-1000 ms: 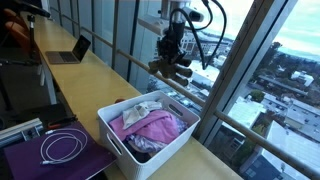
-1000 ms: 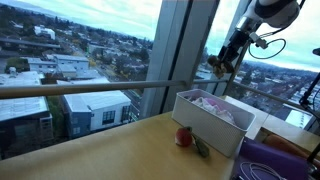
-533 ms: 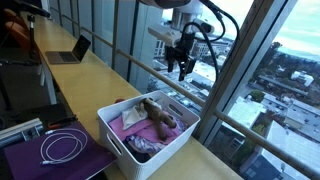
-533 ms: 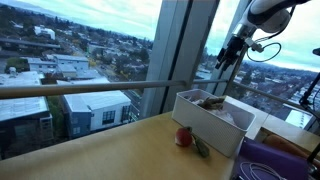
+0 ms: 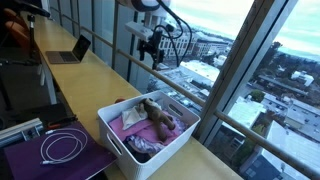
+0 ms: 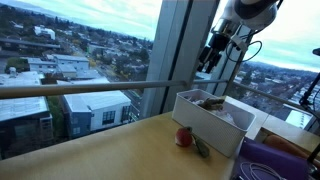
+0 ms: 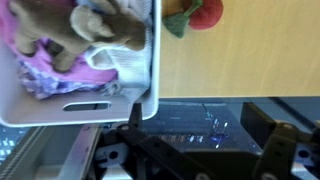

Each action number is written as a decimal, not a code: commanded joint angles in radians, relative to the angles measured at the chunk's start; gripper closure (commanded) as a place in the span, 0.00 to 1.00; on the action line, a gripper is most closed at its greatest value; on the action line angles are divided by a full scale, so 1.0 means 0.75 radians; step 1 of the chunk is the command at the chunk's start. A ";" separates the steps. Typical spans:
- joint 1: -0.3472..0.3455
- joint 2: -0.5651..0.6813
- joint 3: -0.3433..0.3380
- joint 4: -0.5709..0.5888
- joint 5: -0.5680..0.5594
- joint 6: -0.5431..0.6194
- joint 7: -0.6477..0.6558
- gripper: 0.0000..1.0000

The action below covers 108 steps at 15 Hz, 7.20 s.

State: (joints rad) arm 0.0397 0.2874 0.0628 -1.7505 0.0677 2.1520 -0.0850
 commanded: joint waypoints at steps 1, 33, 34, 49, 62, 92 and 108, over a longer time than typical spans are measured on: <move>0.094 0.081 0.053 -0.068 -0.032 0.067 0.057 0.00; 0.248 0.620 -0.023 0.167 -0.542 0.059 0.015 0.00; 0.232 0.641 -0.017 0.175 -0.524 0.051 0.015 0.00; 0.194 0.633 0.054 0.078 -0.301 0.016 0.068 0.56; 0.109 0.114 -0.025 0.174 -0.306 -0.077 0.069 0.95; -0.045 0.059 -0.080 0.033 -0.196 -0.130 0.056 0.00; -0.038 0.021 -0.074 -0.002 -0.195 -0.129 0.071 0.00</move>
State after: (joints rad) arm 0.0100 0.3031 0.0084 -1.7534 -0.0795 2.0574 -0.0314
